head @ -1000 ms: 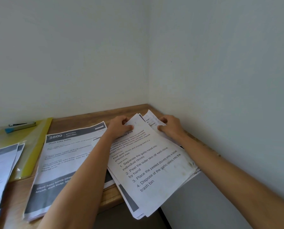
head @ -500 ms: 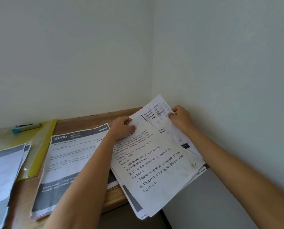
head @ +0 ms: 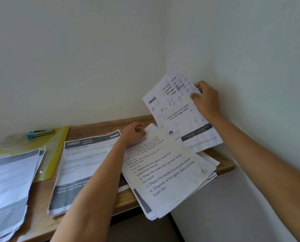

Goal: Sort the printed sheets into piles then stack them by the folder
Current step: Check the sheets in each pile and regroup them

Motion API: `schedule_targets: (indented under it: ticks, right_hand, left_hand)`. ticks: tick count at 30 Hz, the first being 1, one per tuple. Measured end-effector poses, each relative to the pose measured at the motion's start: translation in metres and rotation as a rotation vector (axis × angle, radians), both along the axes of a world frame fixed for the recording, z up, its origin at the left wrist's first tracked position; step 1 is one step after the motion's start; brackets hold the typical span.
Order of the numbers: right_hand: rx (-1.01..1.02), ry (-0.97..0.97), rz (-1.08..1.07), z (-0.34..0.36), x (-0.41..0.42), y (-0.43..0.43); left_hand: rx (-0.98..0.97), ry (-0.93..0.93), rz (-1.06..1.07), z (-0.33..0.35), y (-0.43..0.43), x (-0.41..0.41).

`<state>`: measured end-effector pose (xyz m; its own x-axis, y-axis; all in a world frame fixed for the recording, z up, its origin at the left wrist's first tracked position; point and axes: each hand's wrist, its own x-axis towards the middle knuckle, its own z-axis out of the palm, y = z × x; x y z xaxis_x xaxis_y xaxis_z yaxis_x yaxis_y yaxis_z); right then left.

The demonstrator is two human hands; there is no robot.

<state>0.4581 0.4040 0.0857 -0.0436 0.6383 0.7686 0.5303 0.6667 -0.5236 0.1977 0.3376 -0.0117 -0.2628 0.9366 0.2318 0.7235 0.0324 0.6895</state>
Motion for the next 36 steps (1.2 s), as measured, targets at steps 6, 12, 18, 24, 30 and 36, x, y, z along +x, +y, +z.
schedule_targets:
  ticks: [6, 12, 18, 24, 30, 36]
  right_hand:
    - [0.310, 0.072, -0.033, 0.029, 0.010, -0.015]
    - [0.386, 0.296, 0.033, 0.063, 0.013, -0.034]
    - [0.133, 0.201, 0.106, 0.073, 0.002, -0.040]
    - [-0.296, -0.003, 0.198, 0.043, -0.016, -0.045]
    - [-0.474, -0.144, 0.169, -0.012, -0.043, -0.044]
    - [-0.488, -0.312, 0.161, -0.042, -0.053, -0.046]
  left_hand:
    - [0.163, -0.513, 0.050, 0.024, -0.012, 0.004]
    - [0.278, -0.688, -0.058, 0.065, -0.042, 0.014]
    - [0.384, -0.936, -0.083, 0.092, -0.077, 0.011]
    - [0.314, -0.755, 0.088, 0.086, -0.090, 0.016]
    - [0.235, -0.653, 0.181, 0.056, -0.099, 0.014]
    - [0.165, -0.355, 0.338, 0.040, -0.106, 0.017]
